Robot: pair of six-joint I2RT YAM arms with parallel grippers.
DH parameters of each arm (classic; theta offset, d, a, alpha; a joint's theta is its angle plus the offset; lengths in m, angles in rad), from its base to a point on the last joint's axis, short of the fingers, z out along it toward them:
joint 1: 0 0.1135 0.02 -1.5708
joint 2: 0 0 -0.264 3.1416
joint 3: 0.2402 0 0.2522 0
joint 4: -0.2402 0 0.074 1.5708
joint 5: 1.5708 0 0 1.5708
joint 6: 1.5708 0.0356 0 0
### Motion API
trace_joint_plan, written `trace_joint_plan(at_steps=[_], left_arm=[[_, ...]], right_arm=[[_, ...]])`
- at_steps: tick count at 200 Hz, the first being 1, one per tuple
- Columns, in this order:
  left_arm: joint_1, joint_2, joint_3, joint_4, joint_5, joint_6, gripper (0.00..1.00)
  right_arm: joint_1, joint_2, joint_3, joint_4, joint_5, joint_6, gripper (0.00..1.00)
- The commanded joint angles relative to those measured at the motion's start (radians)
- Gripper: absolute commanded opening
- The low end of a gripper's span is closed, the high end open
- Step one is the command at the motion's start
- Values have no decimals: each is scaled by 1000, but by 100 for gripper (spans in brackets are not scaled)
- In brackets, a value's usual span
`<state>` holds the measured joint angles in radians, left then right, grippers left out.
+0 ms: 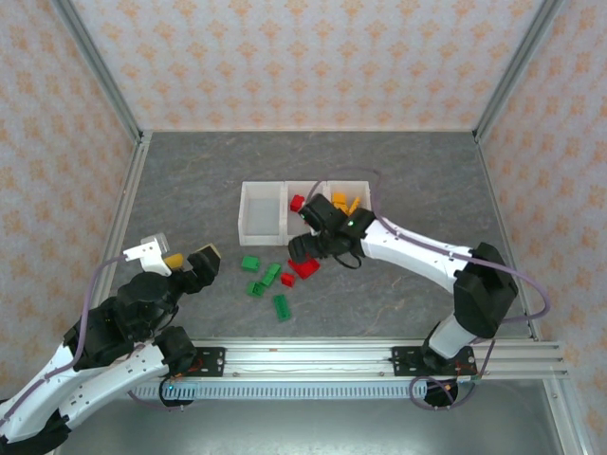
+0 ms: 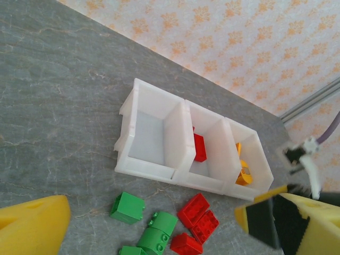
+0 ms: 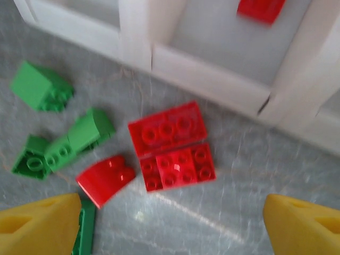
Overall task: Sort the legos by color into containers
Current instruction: Pick up the lego from the bottom-center of the table.
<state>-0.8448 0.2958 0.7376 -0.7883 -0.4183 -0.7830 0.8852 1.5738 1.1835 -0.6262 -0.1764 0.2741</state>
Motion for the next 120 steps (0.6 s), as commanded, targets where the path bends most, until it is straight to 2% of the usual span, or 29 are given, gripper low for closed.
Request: trace_joint_plan(at_steps=[1,40,65,92,120], left_arm=[[-6,19,-11,35,19,24,99],[-6,46,-9,37,31,33,99],[-6,43,-8,35,32,33,99],[-7,15,-11,38,29,31,99],[-6,-25,-15,43,30,28,99]], right_arm=[[35,-41,-74,56,-12,100,89],[120,-12,-115,124,26,242,90],[192,30,-104,207,25,394,91],[283,127,-24,201,113,561,90],[323,196,33,209,165,645,85]])
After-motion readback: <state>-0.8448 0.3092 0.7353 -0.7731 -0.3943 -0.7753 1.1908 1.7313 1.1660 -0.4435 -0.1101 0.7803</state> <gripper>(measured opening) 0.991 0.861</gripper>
